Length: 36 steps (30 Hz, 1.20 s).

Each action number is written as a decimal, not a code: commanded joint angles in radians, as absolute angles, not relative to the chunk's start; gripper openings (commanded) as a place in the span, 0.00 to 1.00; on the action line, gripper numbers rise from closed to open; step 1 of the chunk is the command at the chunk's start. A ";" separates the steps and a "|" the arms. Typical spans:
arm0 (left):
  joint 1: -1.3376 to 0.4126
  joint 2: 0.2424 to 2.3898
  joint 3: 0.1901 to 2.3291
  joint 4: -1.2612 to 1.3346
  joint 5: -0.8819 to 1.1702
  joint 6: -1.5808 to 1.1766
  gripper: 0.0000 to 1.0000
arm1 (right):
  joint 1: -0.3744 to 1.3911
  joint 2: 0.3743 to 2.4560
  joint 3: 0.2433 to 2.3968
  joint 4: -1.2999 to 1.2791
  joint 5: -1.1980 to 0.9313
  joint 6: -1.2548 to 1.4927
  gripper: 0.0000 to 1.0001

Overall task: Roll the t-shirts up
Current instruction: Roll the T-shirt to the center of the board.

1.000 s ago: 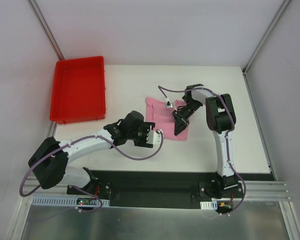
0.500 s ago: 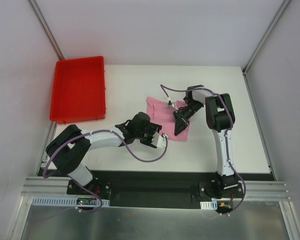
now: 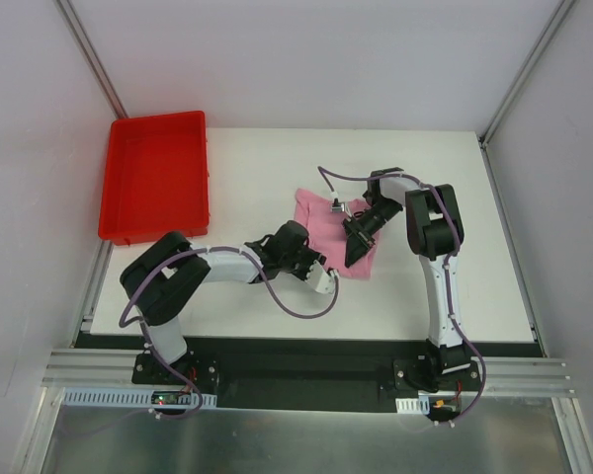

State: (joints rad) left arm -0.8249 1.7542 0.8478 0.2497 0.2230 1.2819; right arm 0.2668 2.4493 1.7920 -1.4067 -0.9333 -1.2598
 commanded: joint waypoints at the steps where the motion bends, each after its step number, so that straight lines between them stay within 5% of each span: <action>1: -0.818 1.822 0.876 0.030 0.250 1.335 0.18 | 0.262 2.484 1.812 -1.658 -0.879 -1.287 0.25; 4: -0.812 1.824 0.943 -0.070 0.305 1.278 0.00 | 0.218 2.433 1.812 -1.657 -0.916 -1.308 0.58; 6: -0.793 1.830 1.026 -0.201 0.340 1.200 0.00 | 0.186 2.354 1.865 -1.654 -0.959 -1.307 0.78; 9: -0.755 1.868 1.184 -0.417 0.457 1.087 0.00 | 0.137 2.229 1.867 -1.597 -0.930 -1.308 0.91; 12: -0.723 1.920 1.316 -0.545 0.563 0.984 0.00 | 0.100 2.001 1.746 -1.357 -0.872 -1.245 0.94; 17: -0.675 1.995 1.446 -0.644 0.687 0.924 0.00 | 0.130 1.367 1.031 -0.489 -0.614 -1.209 0.96; 20: -0.649 2.048 1.537 -0.706 0.750 0.861 0.00 | 0.214 1.163 0.766 -0.289 -0.568 -1.278 0.96; 36: -0.615 2.131 1.669 -0.811 0.890 0.792 0.00 | 0.417 1.334 0.775 -0.229 -0.623 -1.433 0.96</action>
